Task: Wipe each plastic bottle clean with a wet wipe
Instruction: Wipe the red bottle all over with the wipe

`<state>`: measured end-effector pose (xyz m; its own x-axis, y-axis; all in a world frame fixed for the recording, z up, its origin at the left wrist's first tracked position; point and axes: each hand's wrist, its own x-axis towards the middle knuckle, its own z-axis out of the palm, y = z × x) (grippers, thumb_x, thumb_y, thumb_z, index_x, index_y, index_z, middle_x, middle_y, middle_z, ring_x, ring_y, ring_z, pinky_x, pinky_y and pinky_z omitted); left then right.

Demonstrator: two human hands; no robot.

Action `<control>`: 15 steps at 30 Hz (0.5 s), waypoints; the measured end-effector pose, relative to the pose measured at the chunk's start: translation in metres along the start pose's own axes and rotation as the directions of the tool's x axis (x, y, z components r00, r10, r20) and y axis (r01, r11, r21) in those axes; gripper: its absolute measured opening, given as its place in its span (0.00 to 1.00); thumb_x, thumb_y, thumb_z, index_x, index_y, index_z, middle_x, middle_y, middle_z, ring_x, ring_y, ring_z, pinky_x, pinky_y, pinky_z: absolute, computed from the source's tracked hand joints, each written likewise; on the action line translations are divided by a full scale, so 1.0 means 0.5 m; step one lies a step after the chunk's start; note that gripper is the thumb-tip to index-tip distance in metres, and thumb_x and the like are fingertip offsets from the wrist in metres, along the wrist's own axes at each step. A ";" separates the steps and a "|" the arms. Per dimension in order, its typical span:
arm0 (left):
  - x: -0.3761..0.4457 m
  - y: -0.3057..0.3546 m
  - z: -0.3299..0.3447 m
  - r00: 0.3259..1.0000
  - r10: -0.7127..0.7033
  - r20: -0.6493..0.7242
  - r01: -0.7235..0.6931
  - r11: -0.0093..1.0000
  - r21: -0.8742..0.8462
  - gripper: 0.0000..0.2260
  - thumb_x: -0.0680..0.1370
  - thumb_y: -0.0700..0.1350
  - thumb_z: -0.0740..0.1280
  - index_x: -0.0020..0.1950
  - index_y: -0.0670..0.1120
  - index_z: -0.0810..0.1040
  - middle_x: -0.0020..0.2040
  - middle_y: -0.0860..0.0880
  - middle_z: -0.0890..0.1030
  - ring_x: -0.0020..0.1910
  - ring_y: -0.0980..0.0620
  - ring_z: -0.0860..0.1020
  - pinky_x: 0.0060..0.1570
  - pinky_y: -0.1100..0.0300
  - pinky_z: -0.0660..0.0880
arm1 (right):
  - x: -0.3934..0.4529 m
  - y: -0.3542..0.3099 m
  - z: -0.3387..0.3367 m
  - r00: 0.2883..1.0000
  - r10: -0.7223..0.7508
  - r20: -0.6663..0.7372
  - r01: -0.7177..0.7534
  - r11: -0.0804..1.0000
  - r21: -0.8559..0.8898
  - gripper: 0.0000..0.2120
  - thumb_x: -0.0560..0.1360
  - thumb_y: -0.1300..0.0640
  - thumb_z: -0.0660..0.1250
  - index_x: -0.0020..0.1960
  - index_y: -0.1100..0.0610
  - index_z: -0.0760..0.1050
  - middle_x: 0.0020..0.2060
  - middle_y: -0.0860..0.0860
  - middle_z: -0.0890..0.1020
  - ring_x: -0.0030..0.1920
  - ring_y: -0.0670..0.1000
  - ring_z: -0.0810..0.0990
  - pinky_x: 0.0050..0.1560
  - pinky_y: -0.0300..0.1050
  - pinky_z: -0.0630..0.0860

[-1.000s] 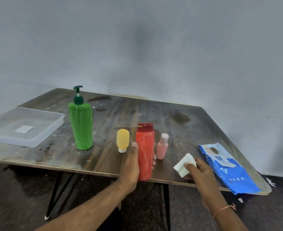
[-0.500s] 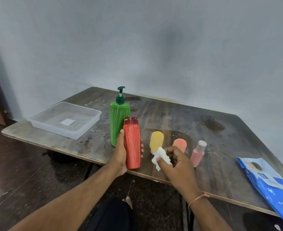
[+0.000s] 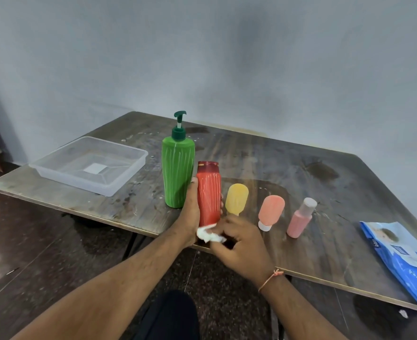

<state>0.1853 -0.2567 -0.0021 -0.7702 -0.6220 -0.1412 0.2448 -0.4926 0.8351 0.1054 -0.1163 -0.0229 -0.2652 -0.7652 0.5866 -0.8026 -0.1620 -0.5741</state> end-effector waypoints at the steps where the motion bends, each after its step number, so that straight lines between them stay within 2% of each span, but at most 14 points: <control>1: 0.001 0.000 0.000 1.000 0.002 0.007 -0.002 1.000 -0.007 0.37 0.80 0.73 0.53 0.50 0.40 0.83 0.41 0.41 0.82 0.37 0.47 0.80 0.40 0.54 0.78 | -0.004 0.003 0.002 0.999 -0.039 0.024 0.040 0.999 -0.017 0.07 0.71 0.62 0.76 0.47 0.53 0.87 0.42 0.45 0.82 0.43 0.46 0.82 0.44 0.49 0.80; 3: 0.004 -0.001 -0.001 1.000 0.017 0.020 -0.017 1.000 0.010 0.37 0.81 0.72 0.51 0.50 0.41 0.83 0.40 0.42 0.82 0.36 0.47 0.80 0.39 0.54 0.78 | -0.006 0.009 0.006 0.998 -0.058 0.017 0.059 0.998 -0.037 0.05 0.71 0.61 0.76 0.45 0.54 0.86 0.41 0.44 0.82 0.42 0.45 0.81 0.43 0.48 0.79; 8: 0.006 -0.009 -0.006 0.998 0.055 0.034 -0.057 0.997 0.043 0.37 0.79 0.72 0.52 0.54 0.40 0.81 0.42 0.42 0.83 0.40 0.48 0.81 0.44 0.53 0.80 | 0.006 0.015 0.009 0.978 0.069 -0.199 -0.070 0.998 -0.001 0.07 0.76 0.62 0.76 0.52 0.53 0.87 0.48 0.43 0.85 0.50 0.44 0.84 0.51 0.40 0.80; 10: 0.004 -0.007 -0.007 0.999 0.043 0.028 -0.044 0.999 0.029 0.37 0.78 0.72 0.53 0.55 0.40 0.82 0.43 0.43 0.83 0.40 0.48 0.82 0.45 0.52 0.80 | 0.005 0.013 0.011 0.986 0.034 -0.162 -0.036 0.999 -0.009 0.09 0.76 0.63 0.76 0.54 0.54 0.88 0.50 0.44 0.84 0.52 0.44 0.84 0.52 0.41 0.80; 13: 0.004 -0.001 -0.008 0.999 0.029 0.037 -0.030 0.999 0.011 0.36 0.76 0.73 0.55 0.53 0.41 0.83 0.43 0.42 0.83 0.39 0.47 0.81 0.44 0.53 0.79 | -0.006 0.012 0.016 0.998 -0.051 -0.036 0.049 0.998 -0.044 0.07 0.73 0.62 0.76 0.50 0.54 0.88 0.44 0.46 0.82 0.44 0.45 0.81 0.44 0.44 0.78; 15: 0.004 -0.002 -0.009 0.999 0.032 0.035 -0.033 0.999 0.010 0.37 0.77 0.73 0.55 0.54 0.41 0.83 0.44 0.41 0.83 0.40 0.47 0.80 0.45 0.52 0.78 | -0.008 0.015 0.016 0.998 -0.033 -0.052 0.029 0.997 -0.066 0.03 0.72 0.61 0.75 0.46 0.55 0.86 0.41 0.46 0.80 0.41 0.47 0.79 0.40 0.49 0.77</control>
<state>0.1862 -0.2603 -0.0056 -0.7822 -0.6157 -0.0954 0.2638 -0.4659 0.8446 0.1049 -0.1197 -0.0340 -0.2661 -0.7264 0.6337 -0.8434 -0.1429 -0.5179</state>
